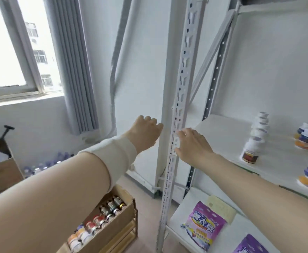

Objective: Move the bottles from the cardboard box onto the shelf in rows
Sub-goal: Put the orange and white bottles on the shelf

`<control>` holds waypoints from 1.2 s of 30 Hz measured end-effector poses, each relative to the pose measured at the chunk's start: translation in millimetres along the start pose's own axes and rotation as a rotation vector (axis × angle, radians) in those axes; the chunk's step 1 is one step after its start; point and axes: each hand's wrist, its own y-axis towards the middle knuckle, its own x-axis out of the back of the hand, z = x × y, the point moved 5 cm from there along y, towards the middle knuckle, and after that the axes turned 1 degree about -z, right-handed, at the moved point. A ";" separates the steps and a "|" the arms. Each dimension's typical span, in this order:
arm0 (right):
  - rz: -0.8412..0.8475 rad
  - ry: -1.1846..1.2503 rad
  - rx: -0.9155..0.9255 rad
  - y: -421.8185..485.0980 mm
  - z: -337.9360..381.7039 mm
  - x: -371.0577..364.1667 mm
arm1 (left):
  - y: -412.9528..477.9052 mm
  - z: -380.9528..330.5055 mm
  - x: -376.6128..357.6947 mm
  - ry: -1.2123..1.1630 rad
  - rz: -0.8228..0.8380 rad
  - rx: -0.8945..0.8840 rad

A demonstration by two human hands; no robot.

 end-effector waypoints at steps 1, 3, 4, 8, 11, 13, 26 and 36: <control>0.028 0.004 0.031 8.6 26.2 -12.1 | -14.9 17.1 -20.4 -0.015 0.034 0.021; 0.099 0.000 0.099 23.7 79.7 -41.8 | -48.2 48.5 -64.9 -0.047 0.108 0.070; 0.129 -0.002 0.134 29.8 104.9 -57.8 | -65.2 62.0 -87.6 -0.060 0.148 0.089; 0.206 0.008 0.263 47.8 188.2 -120.6 | -128.6 100.3 -182.6 -0.131 0.328 0.179; 0.299 -0.002 0.328 53.7 227.7 -168.4 | -165.6 109.8 -246.8 -0.212 0.443 0.243; 0.357 -0.016 0.365 61.5 244.5 -203.1 | -181.9 110.9 -291.0 -0.263 0.519 0.280; 0.821 0.017 0.560 134.5 300.8 -446.5 | -215.1 68.9 -539.0 -0.605 0.966 0.518; 1.122 0.231 0.442 150.3 363.6 -618.2 | -228.4 30.4 -697.5 -0.699 1.101 0.442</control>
